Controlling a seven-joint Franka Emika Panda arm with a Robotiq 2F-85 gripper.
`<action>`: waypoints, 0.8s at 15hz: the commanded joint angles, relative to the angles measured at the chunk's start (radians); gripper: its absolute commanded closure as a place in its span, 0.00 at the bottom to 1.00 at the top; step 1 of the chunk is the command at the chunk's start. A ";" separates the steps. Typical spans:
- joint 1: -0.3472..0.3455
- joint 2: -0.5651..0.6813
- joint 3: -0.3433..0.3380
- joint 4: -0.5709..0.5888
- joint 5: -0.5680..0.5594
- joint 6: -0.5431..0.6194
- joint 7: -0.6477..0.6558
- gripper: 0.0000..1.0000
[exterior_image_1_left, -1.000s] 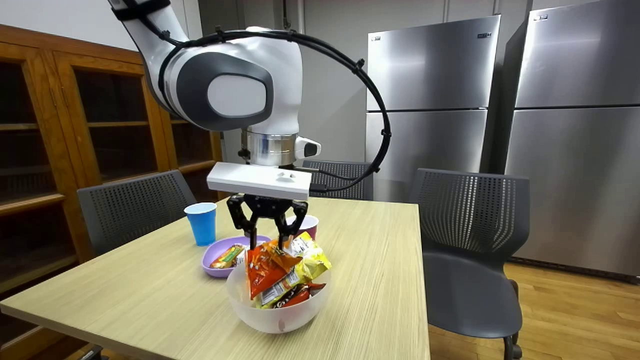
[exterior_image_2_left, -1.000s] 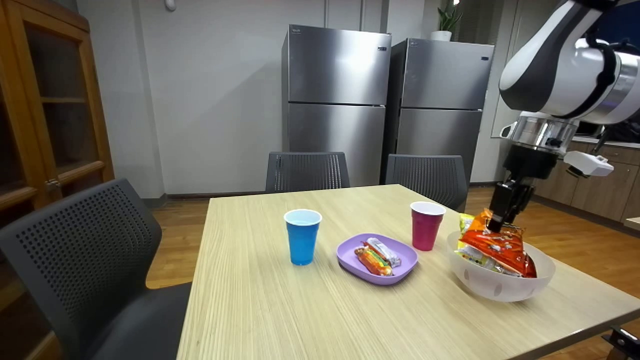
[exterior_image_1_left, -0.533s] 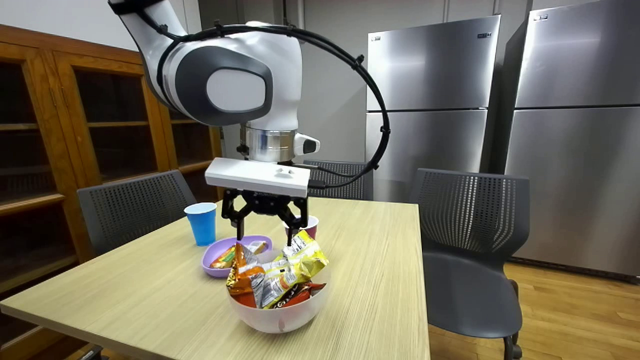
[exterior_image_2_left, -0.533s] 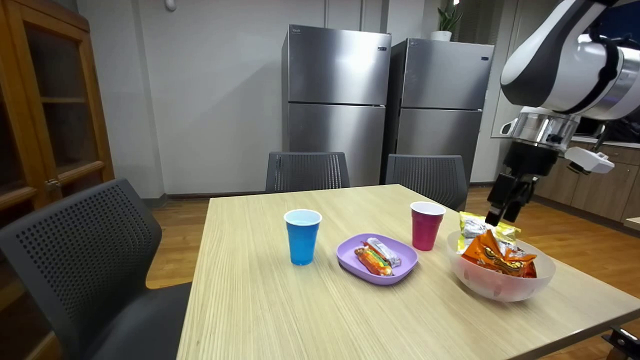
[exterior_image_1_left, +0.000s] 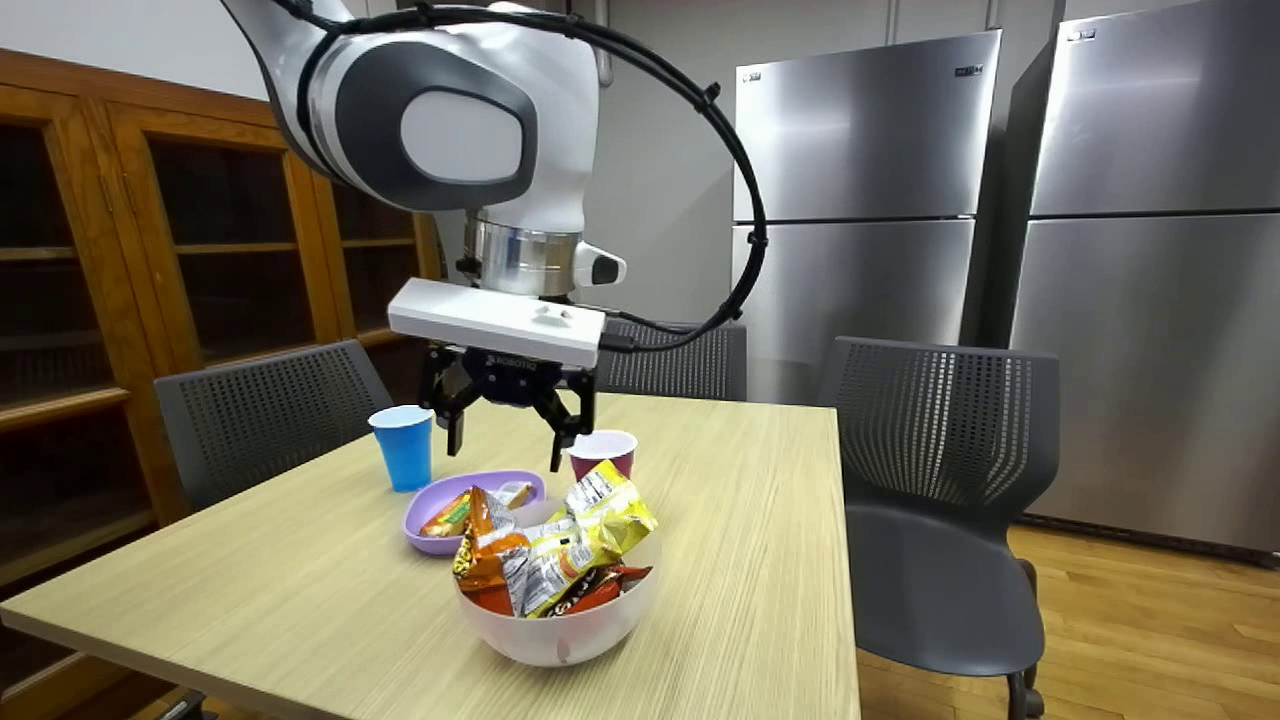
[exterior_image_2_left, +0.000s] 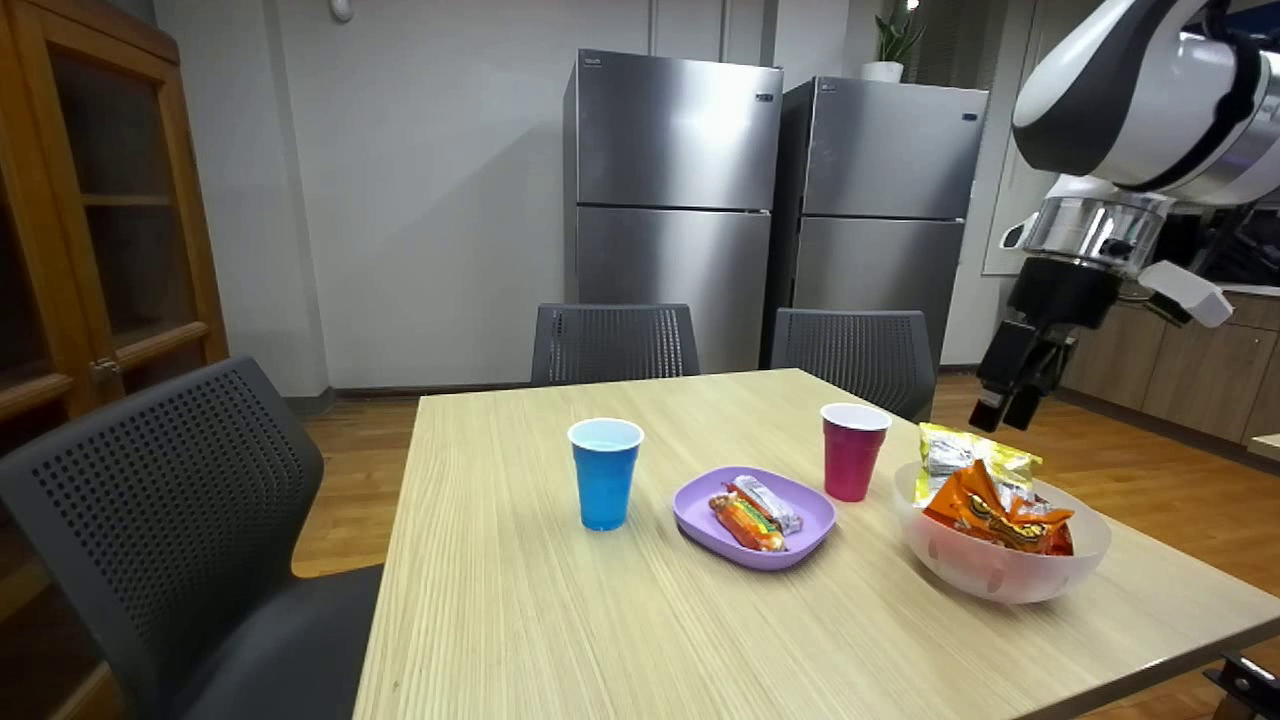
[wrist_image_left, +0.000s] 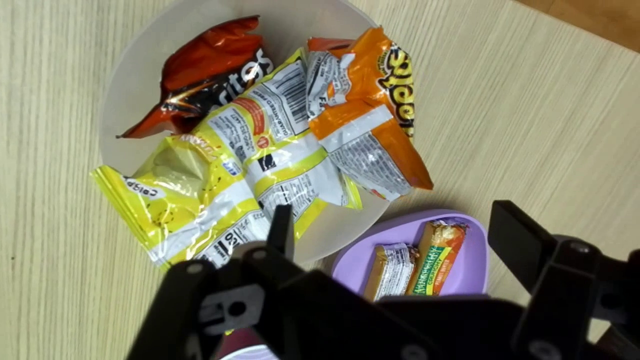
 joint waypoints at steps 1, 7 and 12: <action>0.011 -0.096 0.011 -0.035 0.001 -0.054 0.070 0.00; 0.011 -0.184 0.058 -0.084 -0.118 -0.025 0.316 0.00; 0.011 -0.204 0.099 -0.081 -0.273 -0.068 0.504 0.00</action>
